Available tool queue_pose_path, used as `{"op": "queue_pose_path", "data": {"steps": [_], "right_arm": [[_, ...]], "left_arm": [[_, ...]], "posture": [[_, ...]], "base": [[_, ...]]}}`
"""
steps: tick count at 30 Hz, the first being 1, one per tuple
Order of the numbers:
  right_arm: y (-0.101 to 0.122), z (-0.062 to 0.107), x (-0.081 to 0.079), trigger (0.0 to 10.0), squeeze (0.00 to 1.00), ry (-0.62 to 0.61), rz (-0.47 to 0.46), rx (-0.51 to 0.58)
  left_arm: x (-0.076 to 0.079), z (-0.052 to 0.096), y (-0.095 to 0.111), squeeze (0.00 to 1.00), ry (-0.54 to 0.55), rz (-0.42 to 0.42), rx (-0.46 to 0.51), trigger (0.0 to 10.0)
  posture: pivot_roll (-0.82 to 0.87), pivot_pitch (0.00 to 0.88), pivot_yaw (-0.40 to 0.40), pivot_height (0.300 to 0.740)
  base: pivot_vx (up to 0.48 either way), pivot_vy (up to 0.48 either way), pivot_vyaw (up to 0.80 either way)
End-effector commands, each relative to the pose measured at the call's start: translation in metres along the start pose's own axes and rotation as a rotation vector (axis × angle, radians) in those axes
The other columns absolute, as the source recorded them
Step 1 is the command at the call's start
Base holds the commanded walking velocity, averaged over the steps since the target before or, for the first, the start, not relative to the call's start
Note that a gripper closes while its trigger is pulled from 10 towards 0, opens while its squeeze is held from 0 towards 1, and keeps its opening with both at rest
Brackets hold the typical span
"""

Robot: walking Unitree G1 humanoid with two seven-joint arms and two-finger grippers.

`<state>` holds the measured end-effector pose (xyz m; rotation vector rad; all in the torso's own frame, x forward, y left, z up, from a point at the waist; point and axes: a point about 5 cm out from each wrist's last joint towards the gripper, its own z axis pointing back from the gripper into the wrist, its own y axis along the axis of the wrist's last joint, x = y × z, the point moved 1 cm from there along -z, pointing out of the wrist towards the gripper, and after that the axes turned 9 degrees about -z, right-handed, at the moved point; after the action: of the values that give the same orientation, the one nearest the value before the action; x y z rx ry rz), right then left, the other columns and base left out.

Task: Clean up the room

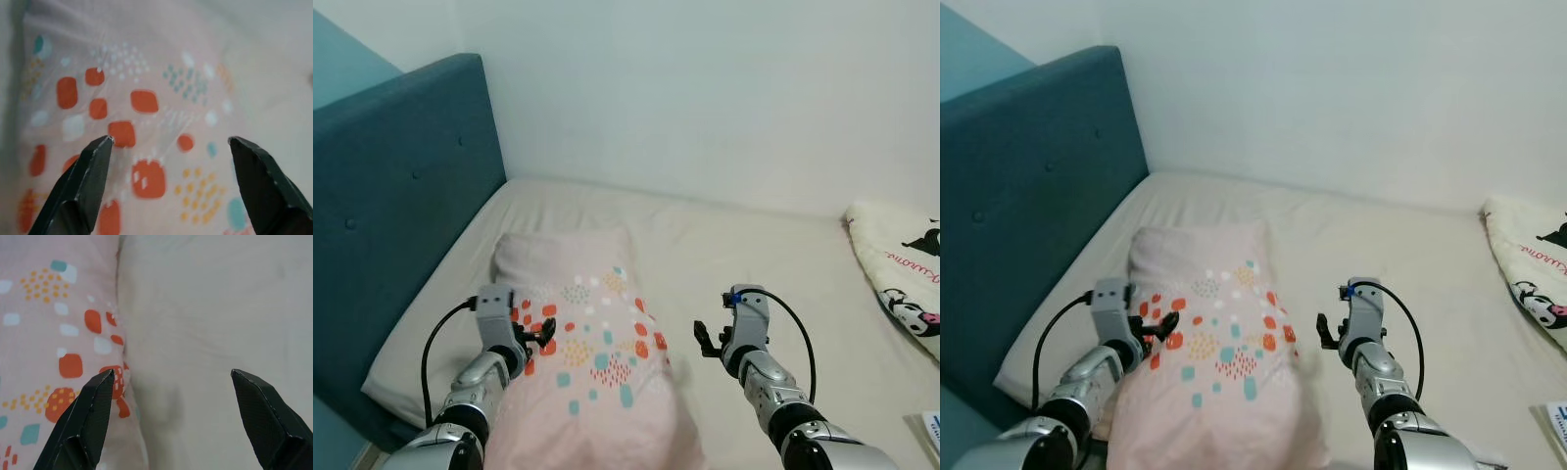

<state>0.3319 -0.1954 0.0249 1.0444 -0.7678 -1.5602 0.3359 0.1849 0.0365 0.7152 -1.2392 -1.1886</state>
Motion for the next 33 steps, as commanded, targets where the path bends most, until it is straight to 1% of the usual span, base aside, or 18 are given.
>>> {"op": "queue_pose_path", "data": {"steps": [1,4,5,6,8,9,11,12,15,16,17,18,19,20,21,23,27,33], "right_arm": [[0.001,0.0,-0.002,10.0,0.0,0.005,-0.015,0.014],[0.001,0.0,-0.002,10.0,0.0,0.006,-0.011,0.015],[0.001,0.0,-0.002,10.0,0.0,0.006,-0.011,0.015],[0.001,0.0,-0.003,10.0,0.0,0.008,-0.012,0.016],[0.001,0.0,-0.003,10.0,0.0,0.01,-0.013,0.017],[0.001,0.0,-0.003,10.0,0.0,0.01,-0.013,0.017],[-0.001,-0.001,-0.004,10.0,0.0,0.008,0.006,-0.002],[-0.001,-0.001,-0.004,10.0,0.0,0.008,0.006,-0.002],[-0.004,-0.001,-0.005,10.0,0.0,0.014,0.018,-0.024],[-0.004,-0.001,-0.005,10.0,0.0,0.014,0.018,-0.024],[-0.005,0.0,-0.005,10.0,0.0,0.016,0.016,-0.026],[-0.005,0.0,-0.005,10.0,0.0,0.016,0.016,-0.026],[-0.005,0.0,-0.006,10.0,0.0,0.017,0.012,-0.026],[-0.005,0.0,-0.006,10.0,0.0,0.017,0.012,-0.026],[-0.005,0.0,-0.006,10.0,0.0,0.018,0.011,-0.025],[-0.005,0.0,-0.006,10.0,0.0,0.019,0.011,-0.024],[-0.004,0.0,-0.004,10.0,0.0,0.015,0.008,-0.017],[-0.003,0.0,-0.004,10.0,0.0,0.014,0.006,-0.013]], "left_arm": [[-0.002,-0.001,0.013,0.0,-0.042,0.105,0.069,0.0],[0.0,-0.004,0.037,0.0,-0.152,0.237,0.187,0.0],[0.0,-0.004,0.037,0.0,-0.152,0.237,0.187,0.0],[-0.001,-0.005,0.051,0.0,-0.198,0.278,0.241,10.0],[-0.001,-0.005,0.056,0.0,-0.209,0.271,0.249,10.0],[-0.001,-0.005,0.058,0.0,-0.212,0.242,0.249,10.0],[0.0,-0.007,0.057,0.0,-0.197,0.148,0.206,10.0],[0.0,-0.007,0.057,0.0,-0.197,0.148,0.206,10.0],[0.0,-0.007,0.045,0.0,-0.148,-0.012,0.114,10.0],[0.0,-0.007,0.045,0.0,-0.148,-0.012,0.114,10.0],[-0.003,-0.007,0.04,0.0,-0.114,-0.073,0.075,10.0],[-0.003,-0.007,0.04,0.0,-0.114,-0.073,0.075,10.0],[-0.008,-0.005,0.033,0.0,-0.06,-0.126,0.027,10.0],[-0.008,-0.005,0.033,0.0,-0.06,-0.126,0.027,10.0],[-0.013,-0.003,0.03,0.0,-0.022,-0.118,0.011,10.0],[-0.016,-0.002,0.029,0.0,-0.001,-0.105,0.003,10.0],[-0.022,0.001,0.02,0.0,0.053,-0.134,-0.038,10.0],[-0.021,0.002,0.015,0.0,0.047,-0.132,-0.058,10.0]], "posture": [[-0.08,0.0,-0.03,0.64],[-0.08,0.0,-0.031,0.64],[-0.08,0.0,-0.031,0.64],[-0.08,0.0,-0.03,0.64],[-0.08,0.0,-0.03,0.64],[-0.08,0.0,-0.03,0.64],[-0.08,0.0,-0.028,0.64],[-0.08,0.0,-0.028,0.64],[-0.08,0.0,-0.026,0.626],[-0.08,0.0,-0.026,0.626],[-0.08,0.0,-0.026,0.621],[-0.08,0.0,-0.026,0.621],[-0.08,0.0,-0.022,0.611],[-0.08,0.0,-0.022,0.611],[-0.08,0.0,-0.02,0.606],[-0.08,0.0,-0.02,0.601],[-0.09,0.0,-0.018,0.586],[-0.09,0.0,-0.02,0.571]], "base": [[0.0,0.0,0.0],[0.0,0.0,0.0],[0.0,0.0,0.0],[0.0,0.0,0.0],[0.0,0.0,0.0],[0.0,0.0,0.0],[0.0,0.0,0.0],[0.0,0.0,0.0],[0.0,0.0,0.0],[0.0,0.0,0.0],[0.0,0.0,0.0],[0.0,0.0,0.0],[0.0,0.0,0.0],[0.0,0.0,0.0],[0.0,0.0,0.0],[0.0,0.0,0.0],[0.0,0.0,0.0],[0.0,0.0,0.0]]}}
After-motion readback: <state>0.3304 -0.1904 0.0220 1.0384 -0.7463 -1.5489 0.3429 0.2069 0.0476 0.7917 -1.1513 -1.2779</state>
